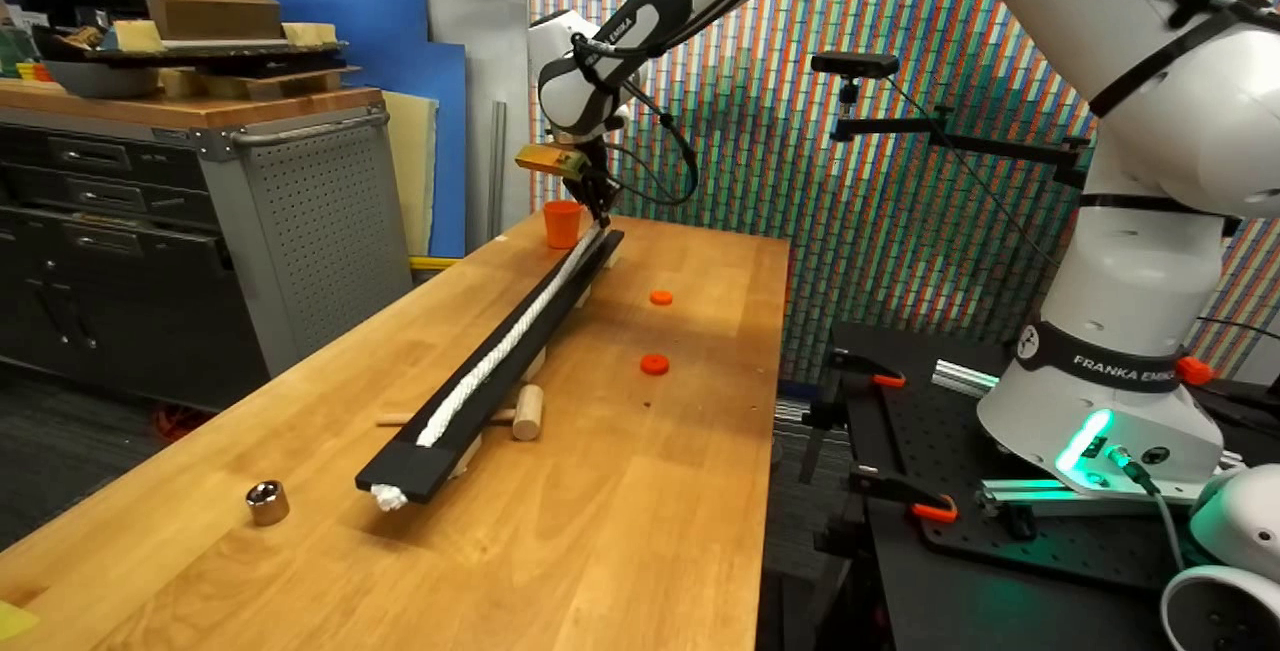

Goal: Put the white rope on the board

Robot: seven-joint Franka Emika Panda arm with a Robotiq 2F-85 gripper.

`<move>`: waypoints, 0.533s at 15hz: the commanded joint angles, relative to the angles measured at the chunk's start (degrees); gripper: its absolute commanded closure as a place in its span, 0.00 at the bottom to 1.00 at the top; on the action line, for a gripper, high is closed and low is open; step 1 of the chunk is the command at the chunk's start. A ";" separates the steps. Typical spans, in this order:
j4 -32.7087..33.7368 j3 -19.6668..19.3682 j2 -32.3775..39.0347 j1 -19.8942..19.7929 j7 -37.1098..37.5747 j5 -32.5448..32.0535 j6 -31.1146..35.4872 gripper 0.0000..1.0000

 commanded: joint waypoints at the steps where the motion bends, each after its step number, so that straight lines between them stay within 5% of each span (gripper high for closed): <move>1: -4.56 -0.66 -3.06 1.02 0.63 -0.90 0.98 0.97; 8: -3.69 -0.89 -1.58 0.88 -0.14 -1.53 -0.93 0.97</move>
